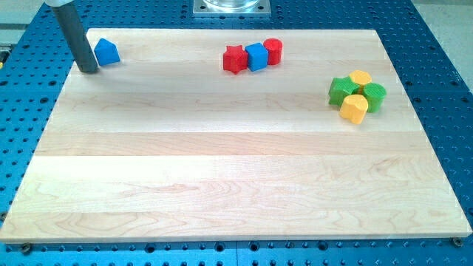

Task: Separate the blue cube from the red blocks

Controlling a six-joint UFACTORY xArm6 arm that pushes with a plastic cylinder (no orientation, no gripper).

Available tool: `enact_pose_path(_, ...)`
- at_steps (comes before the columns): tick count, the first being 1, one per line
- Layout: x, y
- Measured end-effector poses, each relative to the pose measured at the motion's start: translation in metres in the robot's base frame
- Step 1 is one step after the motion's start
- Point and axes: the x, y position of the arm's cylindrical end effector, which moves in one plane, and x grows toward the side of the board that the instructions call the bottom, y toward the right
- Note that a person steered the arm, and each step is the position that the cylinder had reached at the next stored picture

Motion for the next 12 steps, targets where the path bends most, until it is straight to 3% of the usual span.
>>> enact_pose_path(2,-0.037,0.035)
enact_pose_path(3,-0.004,0.082)
enact_pose_path(4,0.040,0.207)
enact_pose_path(5,0.040,0.328)
enact_pose_path(6,-0.035,0.339)
enact_pose_path(7,-0.049,0.286)
enact_pose_path(8,-0.041,0.283)
enact_pose_path(9,0.012,0.350)
enact_pose_path(10,0.017,0.291)
enact_pose_path(11,-0.018,0.225)
enact_pose_path(12,-0.023,0.241)
